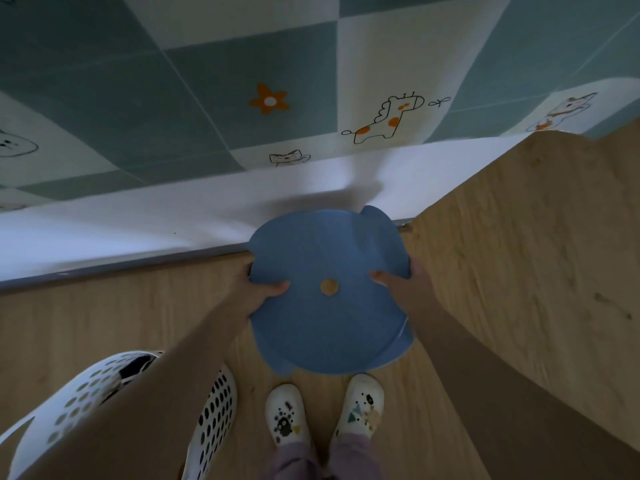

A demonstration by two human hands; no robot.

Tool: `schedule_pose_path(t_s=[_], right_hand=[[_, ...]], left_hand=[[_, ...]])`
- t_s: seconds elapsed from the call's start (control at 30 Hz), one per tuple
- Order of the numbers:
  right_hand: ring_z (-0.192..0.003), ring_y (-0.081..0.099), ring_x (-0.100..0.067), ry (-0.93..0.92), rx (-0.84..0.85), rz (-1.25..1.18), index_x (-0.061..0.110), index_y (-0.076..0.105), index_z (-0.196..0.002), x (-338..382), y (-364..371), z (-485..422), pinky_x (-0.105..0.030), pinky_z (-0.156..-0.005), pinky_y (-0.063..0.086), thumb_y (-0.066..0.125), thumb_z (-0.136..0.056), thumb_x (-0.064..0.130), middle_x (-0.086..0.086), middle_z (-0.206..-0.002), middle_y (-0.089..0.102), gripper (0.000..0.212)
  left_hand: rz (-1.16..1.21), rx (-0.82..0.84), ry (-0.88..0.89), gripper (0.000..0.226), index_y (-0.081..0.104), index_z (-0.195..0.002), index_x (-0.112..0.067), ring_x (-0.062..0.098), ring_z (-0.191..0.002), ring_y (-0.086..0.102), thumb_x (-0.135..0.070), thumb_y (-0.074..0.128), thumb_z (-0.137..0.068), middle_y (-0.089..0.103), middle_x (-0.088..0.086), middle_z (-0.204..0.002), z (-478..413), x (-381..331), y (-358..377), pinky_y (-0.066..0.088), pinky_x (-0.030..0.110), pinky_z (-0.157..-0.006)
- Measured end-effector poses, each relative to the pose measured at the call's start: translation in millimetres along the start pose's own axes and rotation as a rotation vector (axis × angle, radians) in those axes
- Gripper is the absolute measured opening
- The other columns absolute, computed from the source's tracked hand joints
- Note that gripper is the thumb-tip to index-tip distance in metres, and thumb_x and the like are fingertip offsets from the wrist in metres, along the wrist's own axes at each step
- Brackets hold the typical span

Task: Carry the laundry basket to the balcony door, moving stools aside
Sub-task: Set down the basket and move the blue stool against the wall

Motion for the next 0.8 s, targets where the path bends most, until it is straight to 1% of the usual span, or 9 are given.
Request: schedule_pose_path(t_s=[0.13,0.2,0.3,0.33,0.43,0.53,0.67,0.73,0.8], right_hand=[[-0.075,0.047,0.005,-0.057,-0.075,0.046,0.023,0.038,-0.140,15,0,14,-0.015,-0.054,0.037,0.073,-0.079,0.021,0.019,-0.093,0.048,0.070],[-0.071,0.045,0.004,-0.095,-0.119,0.088,0.024,0.033,-0.144,25,-3,30,-0.014,-0.055,0.036,0.071,-0.081,0.021,0.023,-0.089,0.043,0.074],[-0.071,0.046,0.000,-0.112,-0.168,0.131,0.021,0.037,-0.142,35,-11,59,-0.018,-0.061,0.039,0.071,-0.081,0.018,0.019,-0.086,0.043,0.069],[-0.074,0.048,-0.003,-0.113,-0.174,0.142,0.020,0.039,-0.141,36,-12,70,-0.021,-0.065,0.041,0.072,-0.081,0.019,0.015,-0.088,0.045,0.069],[-0.091,0.052,-0.016,-0.129,-0.171,0.156,0.021,0.041,-0.139,49,-11,113,-0.035,-0.078,0.047,0.072,-0.080,0.021,0.002,-0.108,0.052,0.067],[-0.097,0.052,-0.017,-0.141,-0.148,0.164,0.021,0.044,-0.136,59,-1,144,-0.034,-0.080,0.044,0.071,-0.080,0.023,0.000,-0.116,0.051,0.063],[-0.103,0.056,-0.024,-0.177,-0.107,0.138,0.019,0.049,-0.132,77,20,190,-0.035,-0.080,0.046,0.074,-0.078,0.023,-0.007,-0.122,0.054,0.059],[-0.101,0.059,-0.023,-0.213,-0.110,0.179,0.021,0.053,-0.128,84,29,213,-0.036,-0.085,0.049,0.071,-0.081,0.024,-0.007,-0.120,0.059,0.051],[-0.097,0.060,-0.021,-0.246,-0.121,0.197,0.021,0.055,-0.126,87,37,239,-0.037,-0.088,0.050,0.069,-0.083,0.023,-0.006,-0.113,0.062,0.045]], left_hand=[[-0.049,-0.058,0.041,0.067,0.049,-0.135,-0.011,0.029,-0.123,0.053,-0.019,0.078,-0.076,0.054,0.007,-0.139,10,-11,-3,0.045,0.042,-0.099],[-0.106,-0.112,0.086,0.077,0.041,-0.141,-0.013,0.020,-0.121,0.049,-0.023,0.078,-0.075,0.047,-0.001,-0.137,24,-22,-8,0.044,0.030,-0.089],[-0.256,-0.151,0.224,0.069,0.047,-0.132,-0.011,0.011,-0.113,0.048,-0.024,0.080,-0.073,0.046,-0.008,-0.125,50,-43,-14,0.038,0.005,-0.066],[-0.286,-0.145,0.247,0.068,0.049,-0.130,-0.010,0.012,-0.112,0.050,-0.024,0.081,-0.072,0.048,-0.010,-0.121,58,-46,-16,0.038,0.002,-0.058],[-0.386,-0.103,0.301,0.071,0.049,-0.129,-0.012,0.006,-0.101,0.056,-0.032,0.082,-0.069,0.051,-0.017,-0.108,93,-67,-18,0.037,0.004,-0.055],[-0.454,-0.073,0.340,0.080,0.044,-0.136,-0.017,-0.003,-0.087,0.046,-0.038,0.081,-0.068,0.042,-0.019,-0.108,121,-82,-19,0.032,0.005,-0.056],[-0.463,-0.074,0.411,0.070,0.048,-0.132,-0.014,0.004,-0.092,0.051,-0.036,0.078,-0.073,0.045,-0.013,-0.105,161,-103,-29,0.039,0.004,-0.052],[-0.456,-0.058,0.434,0.072,0.046,-0.135,-0.012,0.013,-0.107,0.051,-0.036,0.076,-0.074,0.051,-0.007,-0.116,180,-107,-33,0.039,0.004,-0.067],[-0.487,-0.057,0.464,0.077,0.043,-0.139,-0.013,0.020,-0.122,0.048,-0.040,0.075,-0.074,0.048,0.003,-0.139,203,-105,-41,0.038,0.020,-0.085]])
Point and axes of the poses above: each hand's wrist, its own z-axis away from the middle knuckle, its own y-axis out of the palm, x = y × z, the point moved 8 cm from there along -z, towards the middle knuckle
